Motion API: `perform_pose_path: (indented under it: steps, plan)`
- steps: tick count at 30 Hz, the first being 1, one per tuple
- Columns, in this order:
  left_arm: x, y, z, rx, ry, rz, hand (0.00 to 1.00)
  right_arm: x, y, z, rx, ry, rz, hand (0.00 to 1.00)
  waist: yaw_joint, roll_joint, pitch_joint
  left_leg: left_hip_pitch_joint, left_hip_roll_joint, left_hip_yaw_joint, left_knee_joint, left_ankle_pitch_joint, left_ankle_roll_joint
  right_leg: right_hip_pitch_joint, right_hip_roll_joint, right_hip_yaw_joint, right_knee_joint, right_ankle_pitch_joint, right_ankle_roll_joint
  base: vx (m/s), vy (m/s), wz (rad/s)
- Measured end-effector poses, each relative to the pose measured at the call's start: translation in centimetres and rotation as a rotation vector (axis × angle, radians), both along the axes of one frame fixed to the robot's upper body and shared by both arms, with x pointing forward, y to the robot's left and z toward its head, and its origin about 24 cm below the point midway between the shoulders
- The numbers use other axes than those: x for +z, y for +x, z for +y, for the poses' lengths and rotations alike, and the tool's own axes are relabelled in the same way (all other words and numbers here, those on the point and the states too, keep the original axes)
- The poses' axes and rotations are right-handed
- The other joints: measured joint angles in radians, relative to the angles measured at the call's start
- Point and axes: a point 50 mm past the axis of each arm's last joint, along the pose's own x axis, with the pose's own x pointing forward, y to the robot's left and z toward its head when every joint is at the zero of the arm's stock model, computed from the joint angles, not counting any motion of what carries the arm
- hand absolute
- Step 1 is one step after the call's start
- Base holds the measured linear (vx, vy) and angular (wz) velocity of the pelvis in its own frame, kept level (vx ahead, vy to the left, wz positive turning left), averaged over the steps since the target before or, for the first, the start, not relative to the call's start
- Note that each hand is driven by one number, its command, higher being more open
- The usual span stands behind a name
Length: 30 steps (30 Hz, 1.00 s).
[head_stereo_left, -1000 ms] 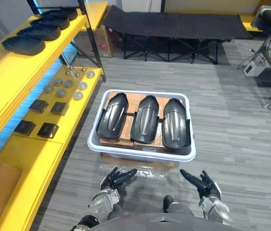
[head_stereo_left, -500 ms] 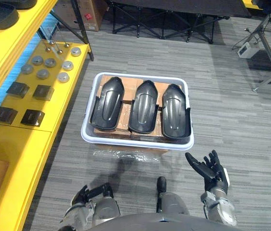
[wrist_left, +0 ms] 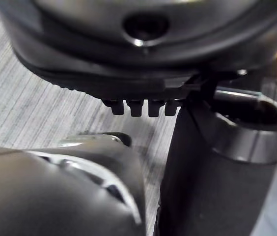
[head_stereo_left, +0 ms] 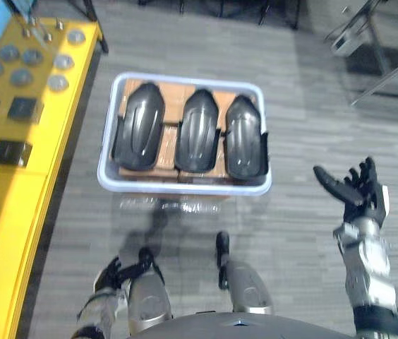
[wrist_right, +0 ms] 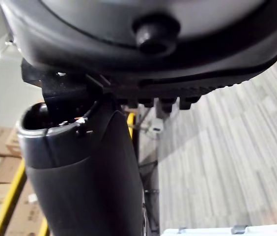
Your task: Walk over and take three plastic housings, then place them on the shelf
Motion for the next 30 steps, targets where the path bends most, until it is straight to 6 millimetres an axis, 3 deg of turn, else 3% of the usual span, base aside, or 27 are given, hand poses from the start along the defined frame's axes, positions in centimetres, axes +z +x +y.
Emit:
perform_pose_path:
  steps: [4, 9, 12, 14, 17, 20, 21, 30]
  plan:
    - [1.3, 3.2, -2.6, -0.073, -0.035, -0.102, 1.0, 2.7, 4.2, -2.3, -0.048, -0.014, 0.017, 1.0, 0.033, 0.046, 0.039, -0.086, -0.025, -0.042, 0.016, 0.019, 0.02, -0.046, -0.019, -0.038, -0.004, 0.019, 0.005, -0.07, 0.024, 0.27]
    - [1.9, 4.8, -4.0, -0.106, -0.061, -0.136, 1.0, 9.3, 7.8, -4.2, -0.068, -0.135, -0.038, 1.0, 0.056, 0.082, 0.064, -0.154, -0.063, -0.068, -0.001, 0.051, 0.037, -0.091, -0.046, -0.063, -0.037, 0.054, 0.013, -0.04, 0.02, 0.19]
    - [1.9, 5.0, -4.7, -0.128, -0.071, -0.142, 1.0, 11.4, 8.7, -4.6, -0.076, -0.174, -0.039, 1.0, 0.061, 0.107, 0.08, -0.164, -0.09, -0.083, -0.026, 0.071, 0.045, -0.1, -0.067, -0.081, -0.037, 0.056, 0.017, -0.04, 0.03, 0.22]
    - [1.9, 5.0, -4.7, -0.129, -0.071, -0.14, 1.0, 11.9, 9.3, -4.3, -0.067, -0.188, -0.023, 1.0, 0.064, 0.112, 0.081, -0.173, -0.1, -0.085, -0.037, 0.079, 0.05, -0.114, -0.075, -0.083, -0.035, 0.058, 0.02, -0.02, 0.033, 0.11]
    - [2.1, 5.7, -5.6, -0.155, -0.091, -0.155, 1.0, 13.0, 9.1, -5.4, -0.079, -0.246, 0.009, 1.0, 0.078, 0.146, 0.094, -0.2, -0.116, -0.098, -0.038, 0.087, 0.057, -0.13, -0.088, -0.098, -0.032, 0.061, 0.024, -0.02, 0.033, 0.16]
    - [2.0, 5.8, -6.1, -0.171, -0.104, -0.152, 1.0, 13.7, 9.4, -5.6, -0.061, -0.265, 0.044, 1.0, 0.081, 0.162, 0.098, -0.202, -0.126, -0.101, -0.041, 0.091, 0.062, -0.132, -0.099, -0.101, -0.031, 0.061, 0.025, -0.02, 0.029, 0.08]
    - [2.0, 5.8, -6.1, -0.172, -0.105, -0.152, 1.0, 13.8, 9.4, -5.5, -0.053, -0.267, 0.05, 0.0, 0.08, 0.162, 0.098, -0.201, -0.127, -0.101, -0.041, 0.091, 0.062, -0.132, -0.099, -0.101, -0.031, 0.061, 0.025, 0.0, 0.0, 0.0]
    - [2.0, 5.8, -6.3, -0.199, -0.109, -0.164, 1.0, 14.4, 9.3, -6.0, -0.101, -0.386, 0.123, 0.0, 0.079, 0.162, 0.097, -0.194, -0.131, -0.105, -0.072, 0.114, 0.06, -0.142, -0.102, -0.103, -0.015, 0.059, 0.023, -0.01, -0.002, 0.01]
